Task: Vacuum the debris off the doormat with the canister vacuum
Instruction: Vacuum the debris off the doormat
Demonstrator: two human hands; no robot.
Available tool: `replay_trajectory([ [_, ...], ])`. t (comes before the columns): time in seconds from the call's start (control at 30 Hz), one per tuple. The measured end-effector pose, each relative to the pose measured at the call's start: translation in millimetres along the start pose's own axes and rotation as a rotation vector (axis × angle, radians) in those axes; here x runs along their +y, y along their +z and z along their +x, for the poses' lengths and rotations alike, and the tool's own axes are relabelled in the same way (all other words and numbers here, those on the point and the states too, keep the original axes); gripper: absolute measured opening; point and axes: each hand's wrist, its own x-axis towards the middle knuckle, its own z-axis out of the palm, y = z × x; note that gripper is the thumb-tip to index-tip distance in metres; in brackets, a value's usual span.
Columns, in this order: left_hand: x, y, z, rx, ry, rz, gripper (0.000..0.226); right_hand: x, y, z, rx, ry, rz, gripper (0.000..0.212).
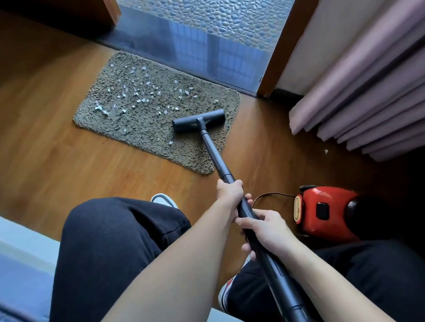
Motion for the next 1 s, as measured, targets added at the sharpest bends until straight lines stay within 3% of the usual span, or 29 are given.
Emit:
replay_trajectory([
  [0.37, -36.5, -0.9, -39.1, -0.006, -0.038, -0.058, 0.019, 33.0, -18.6, -32.8, -0.035, -0.032, -0.043, 0.007],
  [0.7, -71.4, -36.8, -61.3, 0.066, -0.036, -0.173, 0.012, 60.9, -2.3, -53.6, -0.099, -0.046, -0.178, 0.023],
  [1.0, -49.8, -60.2, -36.9, 0.073, -0.041, -0.187, 0.013, 41.2, 27.0, -35.9, -0.118, -0.038, -0.212, 0.016],
])
